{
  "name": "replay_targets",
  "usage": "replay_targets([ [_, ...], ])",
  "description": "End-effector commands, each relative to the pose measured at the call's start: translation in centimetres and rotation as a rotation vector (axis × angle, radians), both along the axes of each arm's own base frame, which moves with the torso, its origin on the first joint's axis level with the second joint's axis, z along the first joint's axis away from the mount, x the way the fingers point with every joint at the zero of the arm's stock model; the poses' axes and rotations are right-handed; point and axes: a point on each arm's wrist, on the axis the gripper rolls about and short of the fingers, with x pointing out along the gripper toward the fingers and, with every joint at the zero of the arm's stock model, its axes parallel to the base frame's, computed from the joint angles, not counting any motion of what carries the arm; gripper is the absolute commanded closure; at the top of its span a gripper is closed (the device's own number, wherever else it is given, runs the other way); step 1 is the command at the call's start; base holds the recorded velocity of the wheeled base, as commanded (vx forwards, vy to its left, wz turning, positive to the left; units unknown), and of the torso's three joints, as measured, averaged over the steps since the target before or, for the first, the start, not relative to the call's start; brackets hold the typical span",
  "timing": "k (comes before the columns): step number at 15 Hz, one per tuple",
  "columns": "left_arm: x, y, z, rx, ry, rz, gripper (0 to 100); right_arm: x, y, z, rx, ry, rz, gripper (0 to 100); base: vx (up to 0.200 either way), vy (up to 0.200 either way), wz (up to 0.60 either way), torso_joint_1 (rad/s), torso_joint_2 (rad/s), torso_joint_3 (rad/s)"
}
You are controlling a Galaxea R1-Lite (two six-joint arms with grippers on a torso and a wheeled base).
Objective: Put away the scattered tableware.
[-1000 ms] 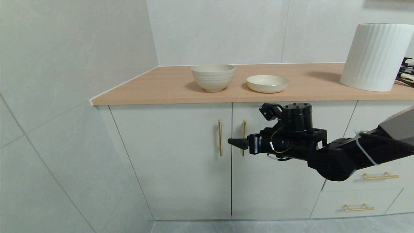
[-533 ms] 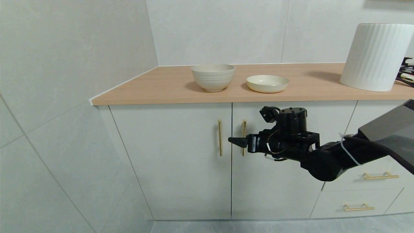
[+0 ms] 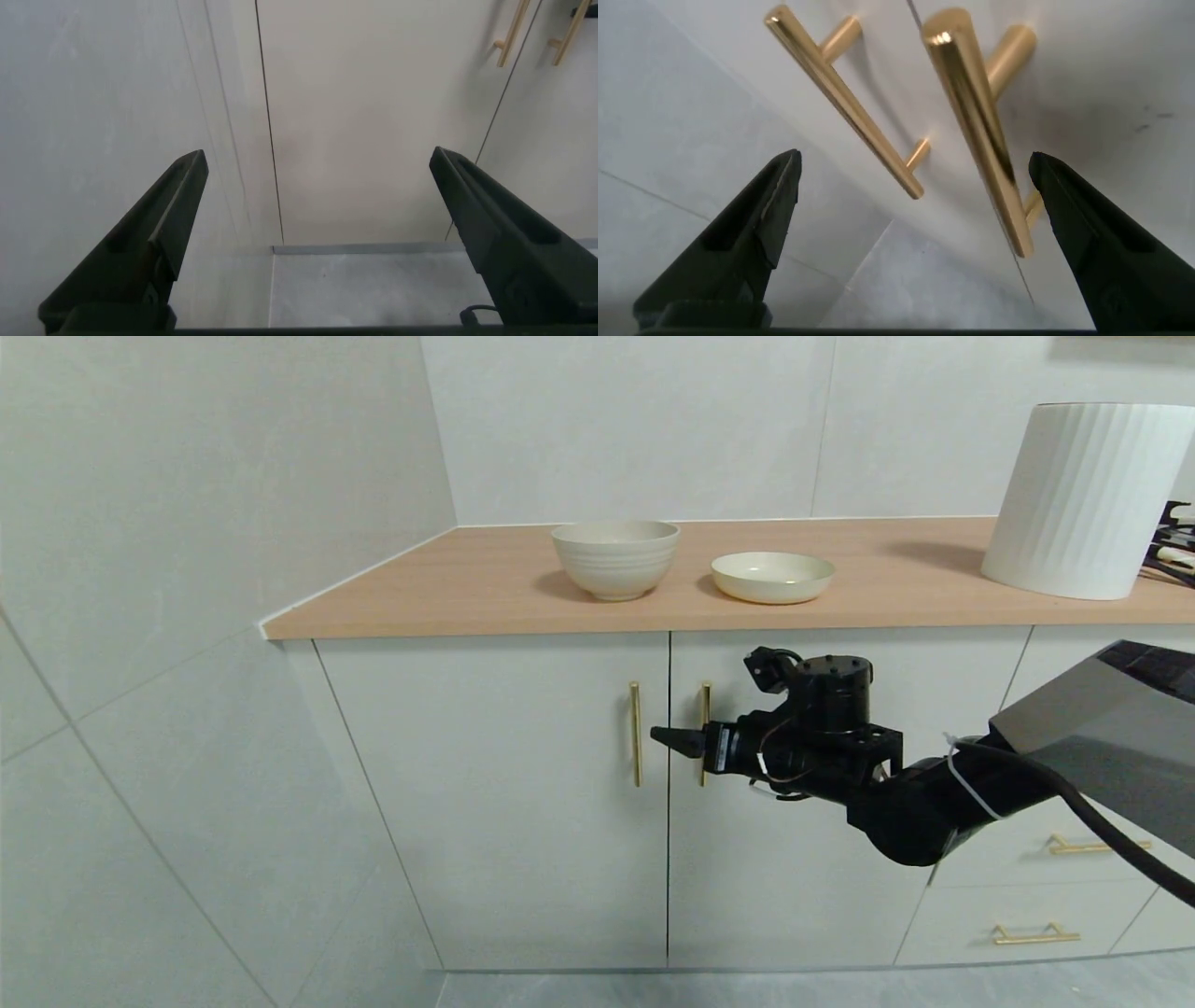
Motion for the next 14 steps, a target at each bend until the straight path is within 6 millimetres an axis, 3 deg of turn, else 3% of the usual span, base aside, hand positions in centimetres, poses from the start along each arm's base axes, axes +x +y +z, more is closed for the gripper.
replay_targets([
  [1, 0.0, 0.0, 0.0, 0.0, 0.0, -0.001, 0, -0.1, 0.1, -0.1, 0.01, 0.011, 0.004, 0, 0.0, 0.0, 0.0, 0.0, 0.0, 0.0],
  [14, 0.0, 0.0, 0.0, -0.002, 0.0, -0.001, 0, -2.2, -0.2, 1.6, 0.089, 0.073, 0.134, 0, 0.0, 0.0, 0.0, 0.0, 0.0, 0.0],
])
